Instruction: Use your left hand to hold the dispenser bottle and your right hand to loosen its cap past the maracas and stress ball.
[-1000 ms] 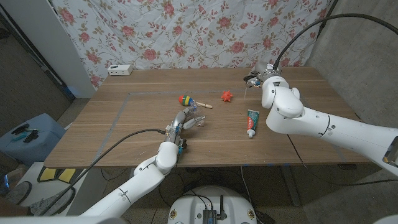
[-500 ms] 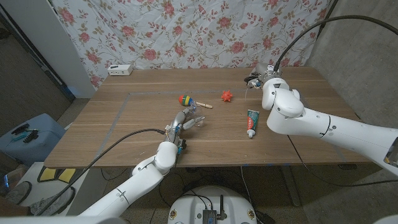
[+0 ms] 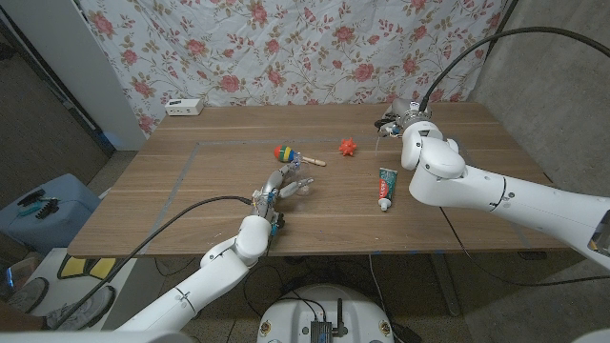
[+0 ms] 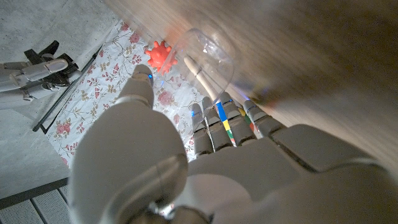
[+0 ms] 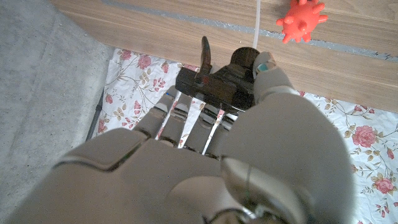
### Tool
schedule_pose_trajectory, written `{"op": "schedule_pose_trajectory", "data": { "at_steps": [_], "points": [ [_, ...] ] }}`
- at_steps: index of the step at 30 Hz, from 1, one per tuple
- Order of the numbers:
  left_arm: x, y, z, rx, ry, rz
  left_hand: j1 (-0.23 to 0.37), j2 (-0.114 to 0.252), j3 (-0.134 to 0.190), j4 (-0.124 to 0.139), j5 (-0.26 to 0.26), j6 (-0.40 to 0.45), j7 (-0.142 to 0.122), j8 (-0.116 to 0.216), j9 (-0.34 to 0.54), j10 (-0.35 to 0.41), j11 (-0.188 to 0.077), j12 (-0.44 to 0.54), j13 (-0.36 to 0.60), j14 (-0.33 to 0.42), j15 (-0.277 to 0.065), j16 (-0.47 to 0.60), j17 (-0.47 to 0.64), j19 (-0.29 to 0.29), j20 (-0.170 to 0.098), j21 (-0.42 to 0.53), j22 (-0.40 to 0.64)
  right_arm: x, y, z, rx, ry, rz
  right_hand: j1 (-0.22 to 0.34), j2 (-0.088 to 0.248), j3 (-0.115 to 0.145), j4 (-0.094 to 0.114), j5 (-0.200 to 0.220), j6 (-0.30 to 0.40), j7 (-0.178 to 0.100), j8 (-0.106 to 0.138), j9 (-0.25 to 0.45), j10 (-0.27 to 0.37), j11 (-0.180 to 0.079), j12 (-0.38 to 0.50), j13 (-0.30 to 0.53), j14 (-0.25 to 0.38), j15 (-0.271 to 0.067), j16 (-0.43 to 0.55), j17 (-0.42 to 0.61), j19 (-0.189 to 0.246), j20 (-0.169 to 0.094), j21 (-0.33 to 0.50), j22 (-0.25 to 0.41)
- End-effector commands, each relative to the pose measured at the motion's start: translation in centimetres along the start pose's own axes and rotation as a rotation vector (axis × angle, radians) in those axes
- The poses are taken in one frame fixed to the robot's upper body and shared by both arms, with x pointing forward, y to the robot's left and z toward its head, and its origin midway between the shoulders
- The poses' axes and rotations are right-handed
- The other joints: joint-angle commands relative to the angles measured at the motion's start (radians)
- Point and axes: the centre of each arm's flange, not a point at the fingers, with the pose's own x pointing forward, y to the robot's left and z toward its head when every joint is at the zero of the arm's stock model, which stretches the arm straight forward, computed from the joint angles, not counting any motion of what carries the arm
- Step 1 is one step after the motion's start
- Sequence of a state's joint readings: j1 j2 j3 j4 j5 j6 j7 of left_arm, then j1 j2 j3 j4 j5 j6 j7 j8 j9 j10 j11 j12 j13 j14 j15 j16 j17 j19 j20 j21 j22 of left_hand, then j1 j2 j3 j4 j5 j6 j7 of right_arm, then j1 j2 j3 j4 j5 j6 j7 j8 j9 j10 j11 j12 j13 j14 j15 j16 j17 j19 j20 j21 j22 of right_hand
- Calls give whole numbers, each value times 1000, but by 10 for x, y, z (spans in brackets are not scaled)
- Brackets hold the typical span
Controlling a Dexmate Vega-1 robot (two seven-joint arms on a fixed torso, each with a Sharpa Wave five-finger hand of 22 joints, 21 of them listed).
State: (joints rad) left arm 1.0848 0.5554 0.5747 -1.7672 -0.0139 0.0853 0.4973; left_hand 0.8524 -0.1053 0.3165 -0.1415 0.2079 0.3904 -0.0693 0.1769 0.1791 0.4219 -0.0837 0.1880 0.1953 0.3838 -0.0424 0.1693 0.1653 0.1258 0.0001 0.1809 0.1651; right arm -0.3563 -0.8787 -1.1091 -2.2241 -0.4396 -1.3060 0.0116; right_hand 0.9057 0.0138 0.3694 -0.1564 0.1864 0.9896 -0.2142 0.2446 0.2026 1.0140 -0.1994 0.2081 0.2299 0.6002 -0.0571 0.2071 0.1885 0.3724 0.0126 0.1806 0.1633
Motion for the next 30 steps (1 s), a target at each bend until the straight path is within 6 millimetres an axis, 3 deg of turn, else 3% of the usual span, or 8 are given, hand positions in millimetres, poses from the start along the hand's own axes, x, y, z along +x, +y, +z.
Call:
{"op": "schedule_pose_trajectory", "data": {
  "at_steps": [1, 10, 20, 30],
  "points": [
    [-1, 4, 2, 9, 5, -9, 3, -11, -7, 1, 7, -15, -1, -4, 4, -14, 3, -2, 3, -22, -46, -3, 4, -3, 2, 1, 4, 0, 4, -2, 14, 6, 0, 3, 5, 8, 2, 5, 6, -1, 7, 2, 8, -3, 7, 1, 8, -155, -2, 2, 7, 3, 1, -1],
    [-2, 5, 2, 11, 4, -7, 3, -13, -11, 1, 12, -20, 1, -1, 4, -19, -5, 0, 2, -34, -52, 0, 3, -4, 1, 2, 4, -2, 6, -2, 21, 12, 0, 3, 5, 9, 2, 5, 6, 0, 7, 2, 8, -4, 6, 1, 10, -155, -2, 2, 7, 2, 1, -1],
    [-3, 6, 1, 6, 1, -14, 2, -12, -21, 4, 21, -57, -4, -5, 3, -52, 4, -2, 0, -71, -44, -1, 3, -8, 1, 3, 4, -3, 6, -3, 28, 14, -2, 2, 5, 7, 3, 4, 7, -1, 6, 2, 8, -3, 6, 2, 11, -154, -1, 4, 6, 2, 0, -1],
    [-3, 5, 2, 3, 13, -50, -6, -18, -39, 8, 33, -102, 9, -6, 2, -99, 17, -6, -2, -112, -27, -1, 2, -19, 8, 1, 4, -6, 7, -5, 32, 18, 0, 1, 6, 8, 3, 4, 8, 0, 6, 2, 8, -4, 6, 1, 11, -155, -1, 3, 7, 1, 0, -1]
  ]
}}
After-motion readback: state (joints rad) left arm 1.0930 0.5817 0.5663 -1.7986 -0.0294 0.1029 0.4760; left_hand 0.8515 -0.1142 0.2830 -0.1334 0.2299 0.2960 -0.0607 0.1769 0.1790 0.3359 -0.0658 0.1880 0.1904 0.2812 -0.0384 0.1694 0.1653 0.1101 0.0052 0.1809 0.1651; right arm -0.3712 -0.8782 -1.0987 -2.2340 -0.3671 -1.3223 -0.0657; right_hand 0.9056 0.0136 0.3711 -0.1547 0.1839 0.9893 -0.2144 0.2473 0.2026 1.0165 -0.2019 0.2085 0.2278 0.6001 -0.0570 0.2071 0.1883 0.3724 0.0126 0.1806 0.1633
